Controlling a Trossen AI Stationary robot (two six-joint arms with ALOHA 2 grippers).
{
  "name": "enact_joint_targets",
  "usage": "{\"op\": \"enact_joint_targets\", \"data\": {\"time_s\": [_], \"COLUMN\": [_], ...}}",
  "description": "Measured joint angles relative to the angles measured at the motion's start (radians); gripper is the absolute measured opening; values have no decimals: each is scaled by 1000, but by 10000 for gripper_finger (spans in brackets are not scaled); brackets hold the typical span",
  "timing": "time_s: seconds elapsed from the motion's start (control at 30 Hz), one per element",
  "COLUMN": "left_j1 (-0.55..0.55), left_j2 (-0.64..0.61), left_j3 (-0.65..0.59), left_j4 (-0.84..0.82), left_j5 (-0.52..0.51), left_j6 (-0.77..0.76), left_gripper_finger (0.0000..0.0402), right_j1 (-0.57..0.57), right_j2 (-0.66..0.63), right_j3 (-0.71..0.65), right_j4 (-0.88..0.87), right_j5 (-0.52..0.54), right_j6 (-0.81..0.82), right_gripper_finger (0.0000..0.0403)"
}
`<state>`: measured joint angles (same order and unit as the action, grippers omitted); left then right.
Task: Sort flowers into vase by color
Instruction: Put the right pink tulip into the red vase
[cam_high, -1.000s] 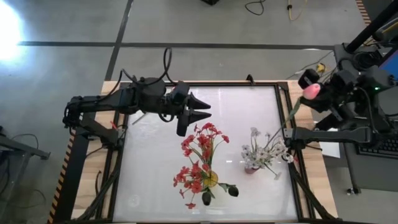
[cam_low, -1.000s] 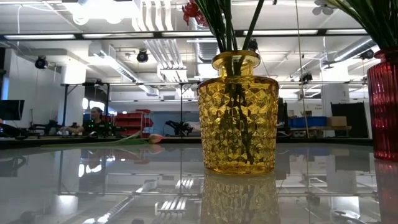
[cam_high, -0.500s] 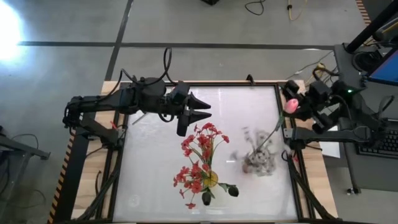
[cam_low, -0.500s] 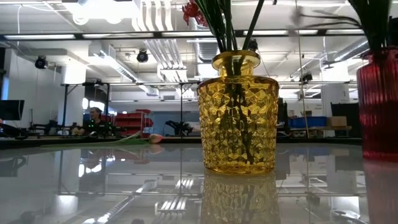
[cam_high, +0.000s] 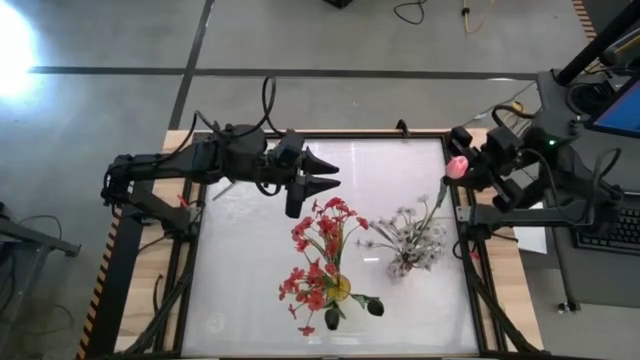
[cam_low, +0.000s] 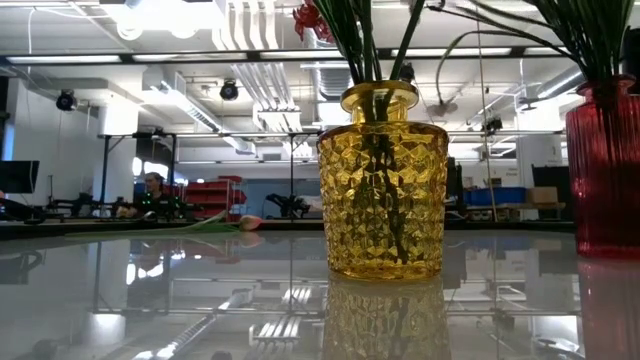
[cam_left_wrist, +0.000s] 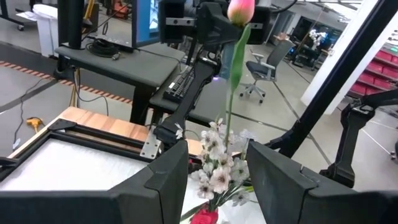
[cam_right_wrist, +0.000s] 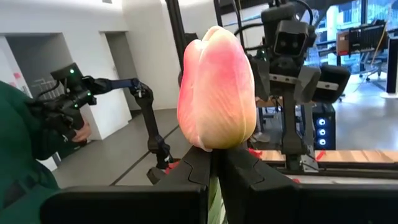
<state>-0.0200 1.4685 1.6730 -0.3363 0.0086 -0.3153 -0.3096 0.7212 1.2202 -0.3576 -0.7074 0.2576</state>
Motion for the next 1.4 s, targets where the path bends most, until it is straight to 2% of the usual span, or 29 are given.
{"op": "enact_joint_targets", "data": {"time_s": [0.53,0.8,1.07,1.4], "left_j1": [0,0,2,2], "left_j2": [0,0,0,0], "left_j3": [0,0,0,0], "left_j4": [7,17,43,53], "left_j5": [-2,-2,-2,-26], "left_j6": [-1,7,17,18], "left_gripper_finger": [152,152,152,152], "right_j1": [3,81,157,175], "right_j2": [1,-2,-1,-22], "right_j3": [-41,-146,-161,-213], "right_j4": [4,87,85,74], "right_j5": [-21,-61,-62,-63], "right_j6": [-76,-122,-160,-167], "right_gripper_finger": [13,13,13,13]}}
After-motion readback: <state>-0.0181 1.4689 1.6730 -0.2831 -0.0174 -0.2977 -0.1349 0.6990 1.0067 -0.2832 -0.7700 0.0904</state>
